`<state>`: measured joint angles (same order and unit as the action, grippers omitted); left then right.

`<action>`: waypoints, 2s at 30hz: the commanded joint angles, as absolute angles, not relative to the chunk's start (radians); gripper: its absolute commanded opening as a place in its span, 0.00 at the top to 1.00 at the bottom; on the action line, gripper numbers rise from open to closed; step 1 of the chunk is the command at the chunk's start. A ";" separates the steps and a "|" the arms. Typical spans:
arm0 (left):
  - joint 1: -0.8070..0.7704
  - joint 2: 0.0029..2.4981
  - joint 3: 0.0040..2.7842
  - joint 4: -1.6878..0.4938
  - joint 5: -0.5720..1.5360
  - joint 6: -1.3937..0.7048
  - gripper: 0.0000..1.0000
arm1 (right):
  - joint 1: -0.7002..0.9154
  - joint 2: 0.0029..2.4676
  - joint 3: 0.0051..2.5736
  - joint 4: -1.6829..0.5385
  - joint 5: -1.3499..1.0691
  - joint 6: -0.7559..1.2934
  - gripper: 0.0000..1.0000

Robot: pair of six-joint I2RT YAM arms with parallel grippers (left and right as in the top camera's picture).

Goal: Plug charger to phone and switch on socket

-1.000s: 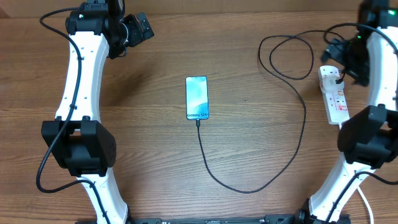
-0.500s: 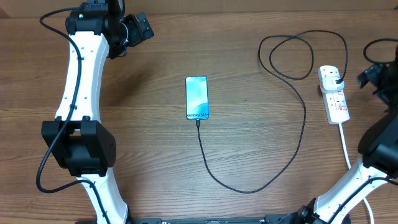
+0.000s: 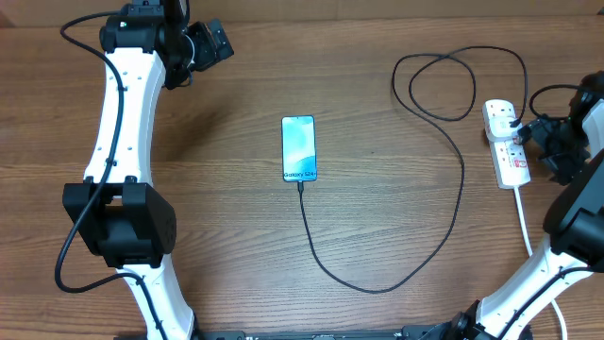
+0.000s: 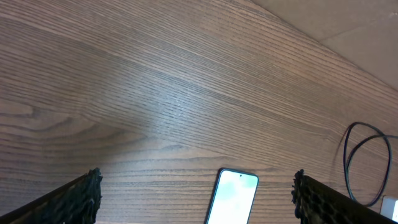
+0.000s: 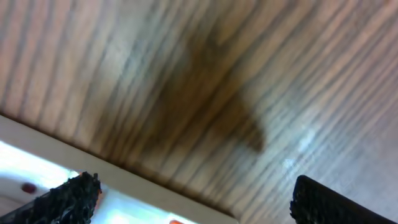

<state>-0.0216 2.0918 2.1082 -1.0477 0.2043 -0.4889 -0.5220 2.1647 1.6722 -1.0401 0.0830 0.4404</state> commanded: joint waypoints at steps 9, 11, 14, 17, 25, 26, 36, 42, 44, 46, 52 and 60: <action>-0.020 2.066 2.113 -1.047 0.196 -0.471 0.00 | -0.517 2.155 1.644 -1.007 -0.055 0.384 0.00; -0.020 2.066 2.113 -1.047 0.196 -0.471 0.00 | -0.517 2.155 1.644 -1.017 -0.055 0.384 0.00; -0.020 2.066 2.113 -1.047 0.196 -0.471 0.00 | -0.516 2.155 1.644 -1.034 -0.076 0.371 0.00; -0.020 2.066 2.113 -1.047 0.196 -0.471 0.00 | -0.514 2.155 1.644 -1.046 -0.123 0.336 0.00; -0.020 2.066 2.113 -1.047 0.196 -0.471 0.00 | -0.513 2.155 1.644 -1.068 -0.120 0.336 0.00; -0.020 2.066 2.113 -1.047 0.196 -0.471 0.00 | -0.513 2.155 1.644 -1.069 -0.110 0.336 0.00; -0.020 2.066 2.113 -1.047 0.196 -0.471 0.00 | -0.525 2.154 1.858 -1.323 -0.028 0.270 0.00; -0.020 2.066 2.113 -1.047 0.196 -0.471 0.00 | -0.472 2.155 1.891 -1.403 -0.054 0.177 0.00; -0.020 2.066 2.113 -1.047 0.196 -0.471 0.00 | -0.460 2.155 1.891 -1.401 -0.054 0.177 0.00; -0.020 2.066 2.113 -1.047 0.196 -0.471 0.00 | -0.450 2.155 1.891 -1.402 -0.054 0.177 0.00; -0.020 2.066 2.113 -1.047 0.196 -0.471 0.00 | -0.449 2.155 1.891 -1.401 -0.054 0.177 0.00; -0.020 2.066 2.113 -1.047 0.196 -0.471 0.00 | -0.449 2.155 1.891 -1.340 -0.054 0.177 0.00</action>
